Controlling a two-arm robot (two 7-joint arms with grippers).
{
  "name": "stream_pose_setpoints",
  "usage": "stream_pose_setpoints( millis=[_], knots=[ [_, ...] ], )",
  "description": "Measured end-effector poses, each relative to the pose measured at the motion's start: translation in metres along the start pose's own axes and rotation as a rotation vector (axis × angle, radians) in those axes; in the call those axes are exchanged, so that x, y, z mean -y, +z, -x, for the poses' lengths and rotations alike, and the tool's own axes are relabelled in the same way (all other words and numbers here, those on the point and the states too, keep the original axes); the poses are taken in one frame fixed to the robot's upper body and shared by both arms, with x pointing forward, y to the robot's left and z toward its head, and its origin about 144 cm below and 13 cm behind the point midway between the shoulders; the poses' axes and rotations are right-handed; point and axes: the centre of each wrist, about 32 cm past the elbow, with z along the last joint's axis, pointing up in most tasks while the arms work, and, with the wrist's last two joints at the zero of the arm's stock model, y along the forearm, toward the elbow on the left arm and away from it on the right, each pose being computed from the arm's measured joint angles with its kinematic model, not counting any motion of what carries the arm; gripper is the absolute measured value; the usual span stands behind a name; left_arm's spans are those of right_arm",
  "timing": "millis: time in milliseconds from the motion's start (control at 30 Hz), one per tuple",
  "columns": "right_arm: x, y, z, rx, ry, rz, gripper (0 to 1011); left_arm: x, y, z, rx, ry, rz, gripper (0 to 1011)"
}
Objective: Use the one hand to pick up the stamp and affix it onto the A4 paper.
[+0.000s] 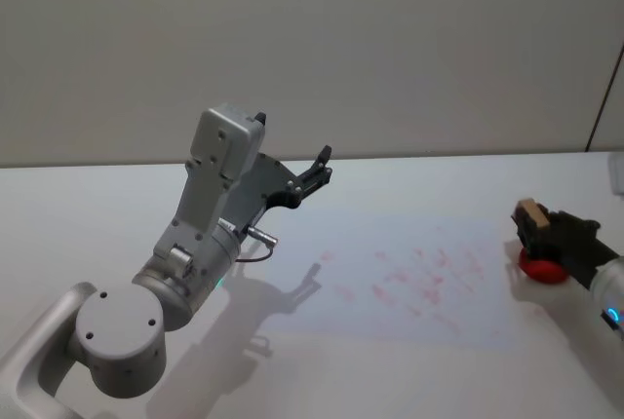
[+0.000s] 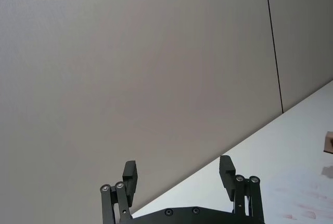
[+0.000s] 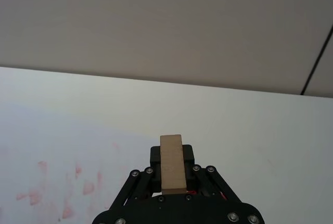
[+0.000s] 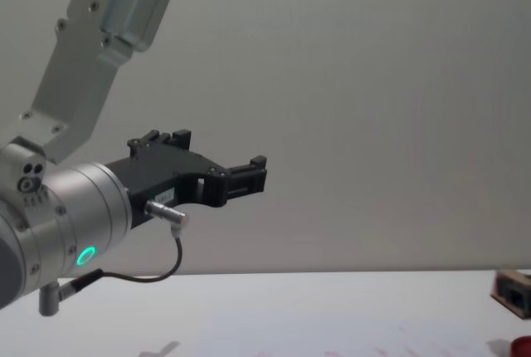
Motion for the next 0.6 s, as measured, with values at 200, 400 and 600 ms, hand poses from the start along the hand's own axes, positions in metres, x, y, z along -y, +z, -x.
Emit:
stream_pose_setpoints(
  millis=[200, 400, 600],
  knots=[
    [-0.01, 0.006, 0.009, 0.004, 0.028, -0.012, 220, 0.0, 0.0, 0.0, 0.0, 0.0, 0.0, 1001],
    [-0.021, 0.006, 0.018, 0.013, 0.049, -0.007, 220, 0.0, 0.0, 0.0, 0.0, 0.0, 0.0, 1001],
    [-0.031, 0.002, 0.025, 0.024, 0.06, 0.009, 220, 0.0, 0.0, 0.0, 0.0, 0.0, 0.0, 1001]
  ],
)
